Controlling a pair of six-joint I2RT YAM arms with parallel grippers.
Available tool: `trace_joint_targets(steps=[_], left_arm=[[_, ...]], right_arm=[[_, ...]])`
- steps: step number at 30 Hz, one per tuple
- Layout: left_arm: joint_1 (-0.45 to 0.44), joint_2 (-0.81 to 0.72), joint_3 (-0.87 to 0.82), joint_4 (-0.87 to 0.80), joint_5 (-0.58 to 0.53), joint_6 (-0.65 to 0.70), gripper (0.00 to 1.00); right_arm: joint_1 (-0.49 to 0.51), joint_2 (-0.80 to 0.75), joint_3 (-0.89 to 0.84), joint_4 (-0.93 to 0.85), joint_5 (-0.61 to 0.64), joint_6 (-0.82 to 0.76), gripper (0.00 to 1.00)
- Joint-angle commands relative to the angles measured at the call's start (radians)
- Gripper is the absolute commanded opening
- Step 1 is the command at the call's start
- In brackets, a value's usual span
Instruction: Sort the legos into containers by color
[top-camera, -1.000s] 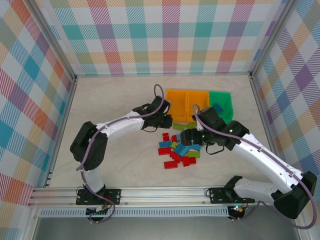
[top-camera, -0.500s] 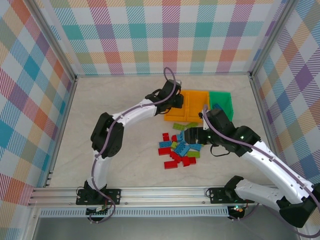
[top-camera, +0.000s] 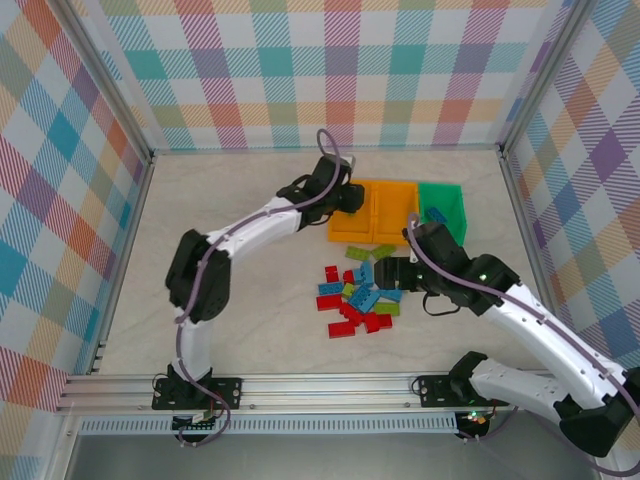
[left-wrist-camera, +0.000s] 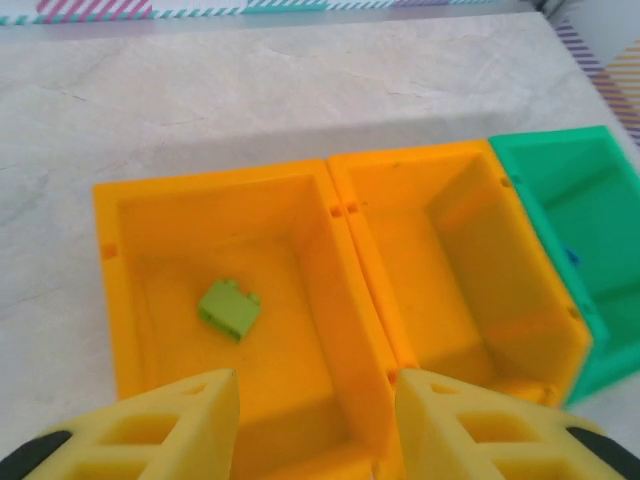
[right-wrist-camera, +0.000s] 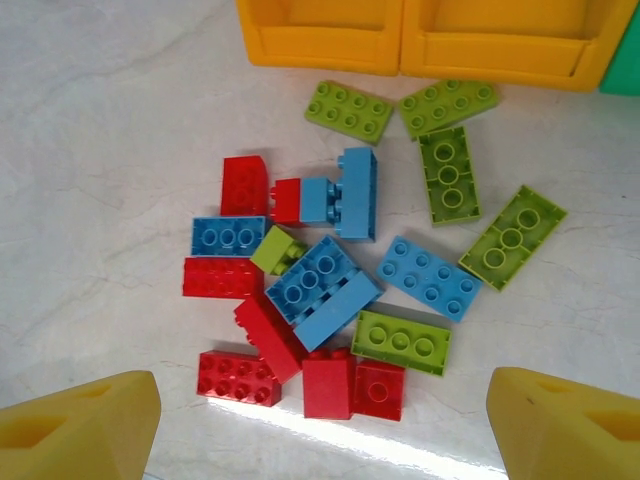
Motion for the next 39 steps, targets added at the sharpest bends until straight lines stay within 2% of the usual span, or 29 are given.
trace_joint_targets(steps=[1, 5, 8, 11, 14, 18, 20, 24, 25, 30, 39], left_arm=[[-0.025, -0.249, -0.119, 0.056, 0.063, 0.096, 0.45], [-0.071, -0.504, -0.293, -0.018, 0.136, 0.322, 0.46], [-0.098, -0.67, -0.387, -0.144, 0.15, 0.473, 0.47], [-0.099, -0.81, -0.458, -0.267, 0.245, 0.635, 0.51], [-0.101, -0.938, -0.537, -0.344, 0.313, 0.814, 0.56], [-0.103, -1.035, -0.625, -0.377, 0.327, 0.957, 0.62], [-0.103, -1.057, -0.671, -0.363, 0.319, 1.014, 0.69], [-0.102, -1.05, -0.738, -0.305, 0.319, 1.059, 0.75], [-0.101, -1.04, -0.741, -0.307, 0.328, 1.063, 0.8], [-0.102, -1.004, -0.728, -0.318, 0.339, 1.072, 0.87], [-0.101, -1.023, -0.764, -0.283, 0.323, 1.083, 0.89]], right_arm=[[0.0, 0.067, -0.006, -0.01, 0.033, -0.004, 0.85], [-0.003, 0.199, 0.01, 0.035, 0.0, -0.033, 0.82], [-0.018, 0.292, 0.004, 0.117, -0.033, -0.059, 0.73], [-0.059, 0.378, -0.011, 0.211, -0.108, -0.062, 0.69], [-0.081, 0.449, -0.017, 0.268, -0.126, -0.061, 0.65], [-0.086, 0.511, -0.01, 0.328, -0.184, -0.073, 0.61], [-0.086, 0.531, -0.019, 0.369, -0.234, -0.067, 0.57], [-0.086, 0.577, -0.025, 0.36, -0.148, -0.058, 0.51], [-0.086, 0.59, -0.026, 0.351, -0.119, -0.063, 0.5], [-0.086, 0.623, -0.046, 0.351, -0.007, -0.065, 0.48], [-0.087, 0.699, -0.058, 0.427, -0.062, -0.076, 0.45]])
